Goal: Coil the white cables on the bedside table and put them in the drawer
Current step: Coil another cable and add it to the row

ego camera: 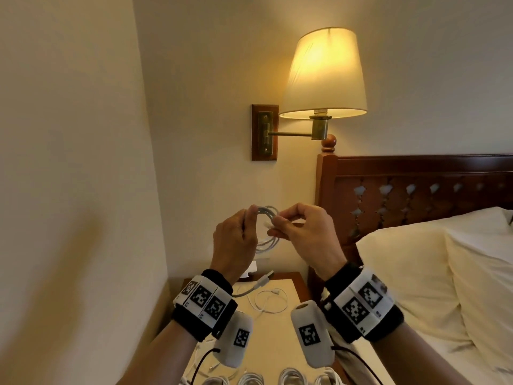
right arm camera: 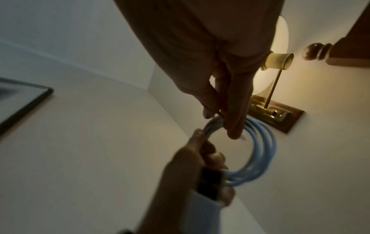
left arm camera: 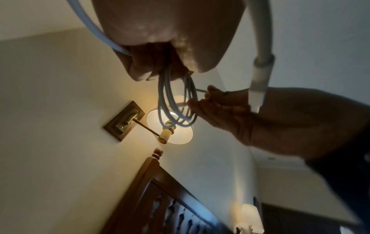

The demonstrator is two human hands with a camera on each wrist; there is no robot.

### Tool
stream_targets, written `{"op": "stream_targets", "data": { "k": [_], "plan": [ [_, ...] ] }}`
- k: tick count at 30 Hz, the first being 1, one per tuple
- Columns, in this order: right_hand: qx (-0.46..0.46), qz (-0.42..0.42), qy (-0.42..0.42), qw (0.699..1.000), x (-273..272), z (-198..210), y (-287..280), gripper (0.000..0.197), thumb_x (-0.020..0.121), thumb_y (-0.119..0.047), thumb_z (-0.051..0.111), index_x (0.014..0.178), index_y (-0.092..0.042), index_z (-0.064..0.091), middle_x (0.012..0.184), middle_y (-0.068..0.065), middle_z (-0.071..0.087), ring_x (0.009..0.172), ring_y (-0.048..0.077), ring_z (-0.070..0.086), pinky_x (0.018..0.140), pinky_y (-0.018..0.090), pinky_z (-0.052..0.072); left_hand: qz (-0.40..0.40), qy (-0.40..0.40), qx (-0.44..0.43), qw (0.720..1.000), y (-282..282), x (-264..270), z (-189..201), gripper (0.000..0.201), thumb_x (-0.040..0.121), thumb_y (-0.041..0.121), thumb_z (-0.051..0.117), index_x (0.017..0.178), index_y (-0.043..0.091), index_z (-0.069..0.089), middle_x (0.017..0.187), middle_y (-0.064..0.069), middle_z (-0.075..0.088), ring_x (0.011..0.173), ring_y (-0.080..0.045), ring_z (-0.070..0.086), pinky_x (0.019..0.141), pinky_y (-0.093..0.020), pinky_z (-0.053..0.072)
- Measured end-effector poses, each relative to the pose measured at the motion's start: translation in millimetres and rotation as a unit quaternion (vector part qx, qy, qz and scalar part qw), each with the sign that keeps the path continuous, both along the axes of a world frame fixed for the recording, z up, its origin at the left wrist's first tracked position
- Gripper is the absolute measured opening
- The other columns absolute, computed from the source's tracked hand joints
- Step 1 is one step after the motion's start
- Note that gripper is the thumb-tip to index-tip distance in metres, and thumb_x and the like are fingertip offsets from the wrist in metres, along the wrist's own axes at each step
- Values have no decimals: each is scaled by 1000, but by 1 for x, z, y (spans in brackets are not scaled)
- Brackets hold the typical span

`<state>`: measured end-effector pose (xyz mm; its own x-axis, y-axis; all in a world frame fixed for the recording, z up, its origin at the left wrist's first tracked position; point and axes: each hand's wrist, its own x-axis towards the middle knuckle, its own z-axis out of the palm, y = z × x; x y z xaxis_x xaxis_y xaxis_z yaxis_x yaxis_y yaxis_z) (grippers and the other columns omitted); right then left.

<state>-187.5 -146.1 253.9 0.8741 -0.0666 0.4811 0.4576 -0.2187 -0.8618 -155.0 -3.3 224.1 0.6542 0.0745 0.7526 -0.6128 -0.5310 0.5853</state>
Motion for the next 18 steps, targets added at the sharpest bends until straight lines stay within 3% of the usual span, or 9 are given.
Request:
{"op": "stream_targets", "data": {
  "k": [3, 6, 8, 10, 12, 15, 18],
  "plan": [
    [-184, -130, -119, 967, 2, -13, -1, 17, 79, -30, 79, 76, -20, 66, 72, -9, 65, 63, 5, 57, 62, 21, 48, -99, 71, -99, 988, -1, -17, 5, 45, 101, 39, 37, 60, 24, 47, 53, 4, 34, 49, -8, 28, 48, -19, 27],
    [-191, -151, -165, 956, 6, -22, 0, 25, 78, -30, 79, 71, -21, 57, 69, -11, 57, 61, 5, 47, 57, 19, 37, -176, 165, -176, 954, -2, -30, 8, 47, 102, 40, 37, 59, 19, 39, 55, 1, 30, 47, -9, 23, 46, -23, 22],
    [-167, -163, -188, 954, 10, -26, 2, 28, 78, -23, 76, 73, -20, 49, 74, -9, 51, 64, 6, 42, 58, 23, 38, -212, 194, -196, 937, -3, -34, 9, 47, 102, 41, 37, 59, 20, 38, 54, 3, 29, 47, -10, 21, 45, -25, 21],
    [-123, -114, -189, 967, 11, -30, 3, 25, 80, -13, 72, 82, -17, 48, 85, -7, 58, 77, 7, 54, 70, 29, 50, -207, 195, -188, 940, -1, -35, 7, 48, 102, 41, 36, 58, 21, 38, 52, 4, 31, 46, -10, 22, 45, -25, 22],
    [-81, -13, -149, 985, 10, -33, 3, 21, 86, -4, 67, 92, -11, 49, 93, -4, 69, 91, 7, 66, 85, 31, 55, -189, 199, -190, 943, 3, -35, 3, 48, 101, 42, 37, 58, 21, 39, 51, 5, 31, 46, -10, 23, 46, -26, 23],
    [-55, 99, -84, 990, 5, -35, 2, 17, 91, -3, 62, 99, -5, 47, 93, 6, 73, 91, 13, 71, 86, 34, 57, -164, 215, -192, 943, 8, -34, -4, 47, 100, 43, 40, 59, 20, 40, 53, 2, 31, 46, -11, 23, 46, -27, 22],
    [-71, 193, -27, 978, 3, -31, -7, 24, 88, -6, 67, 102, -8, 47, 97, 15, 68, 91, 23, 70, 84, 36, 57, -151, 228, -234, 933, 15, -32, -6, 49, 101, 40, 42, 55, 22, 37, 48, 6, 30, 43, -10, 22, 45, -27, 20]
  ]
}}
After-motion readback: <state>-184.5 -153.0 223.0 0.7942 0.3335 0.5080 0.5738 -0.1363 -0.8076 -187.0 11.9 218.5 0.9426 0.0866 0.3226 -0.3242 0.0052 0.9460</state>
